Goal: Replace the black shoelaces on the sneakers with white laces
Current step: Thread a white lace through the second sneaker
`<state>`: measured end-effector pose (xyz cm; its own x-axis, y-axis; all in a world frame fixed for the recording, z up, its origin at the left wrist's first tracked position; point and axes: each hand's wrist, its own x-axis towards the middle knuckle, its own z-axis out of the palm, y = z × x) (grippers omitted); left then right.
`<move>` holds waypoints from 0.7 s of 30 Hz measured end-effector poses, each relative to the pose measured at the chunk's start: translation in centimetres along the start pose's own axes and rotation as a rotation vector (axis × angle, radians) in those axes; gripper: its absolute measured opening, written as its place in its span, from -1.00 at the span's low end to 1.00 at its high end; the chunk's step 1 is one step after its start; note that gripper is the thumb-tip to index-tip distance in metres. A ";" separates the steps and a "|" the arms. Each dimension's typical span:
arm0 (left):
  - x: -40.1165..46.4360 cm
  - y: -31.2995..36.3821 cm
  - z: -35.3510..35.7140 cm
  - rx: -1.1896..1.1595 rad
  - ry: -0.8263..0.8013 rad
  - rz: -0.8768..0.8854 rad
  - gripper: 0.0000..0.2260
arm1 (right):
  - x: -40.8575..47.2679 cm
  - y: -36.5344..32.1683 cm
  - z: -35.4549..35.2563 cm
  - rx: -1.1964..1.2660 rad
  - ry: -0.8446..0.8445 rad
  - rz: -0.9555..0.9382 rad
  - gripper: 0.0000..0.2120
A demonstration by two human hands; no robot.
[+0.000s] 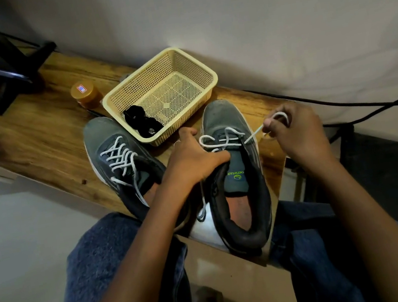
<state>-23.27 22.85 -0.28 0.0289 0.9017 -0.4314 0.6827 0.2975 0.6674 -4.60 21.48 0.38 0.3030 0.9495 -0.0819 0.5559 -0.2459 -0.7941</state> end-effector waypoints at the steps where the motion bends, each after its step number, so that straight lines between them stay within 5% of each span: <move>1: 0.0 0.0 0.0 0.000 -0.001 -0.001 -0.28 | 0.0 0.0 -0.2 0.044 0.035 0.014 -0.85; 15: -0.8 0.6 -0.4 0.015 0.024 0.036 -0.52 | -0.1 -0.4 -0.3 0.339 0.322 -0.022 -0.96; 21: -0.5 0.7 0.2 -0.034 0.190 0.081 -0.68 | -0.3 -0.9 -0.4 0.392 0.351 -0.064 -0.97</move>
<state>-22.64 22.50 0.30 -0.0579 0.9650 -0.2559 0.6588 0.2296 0.7164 -4.90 21.36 1.38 0.5565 0.8211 0.1272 0.2706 -0.0343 -0.9621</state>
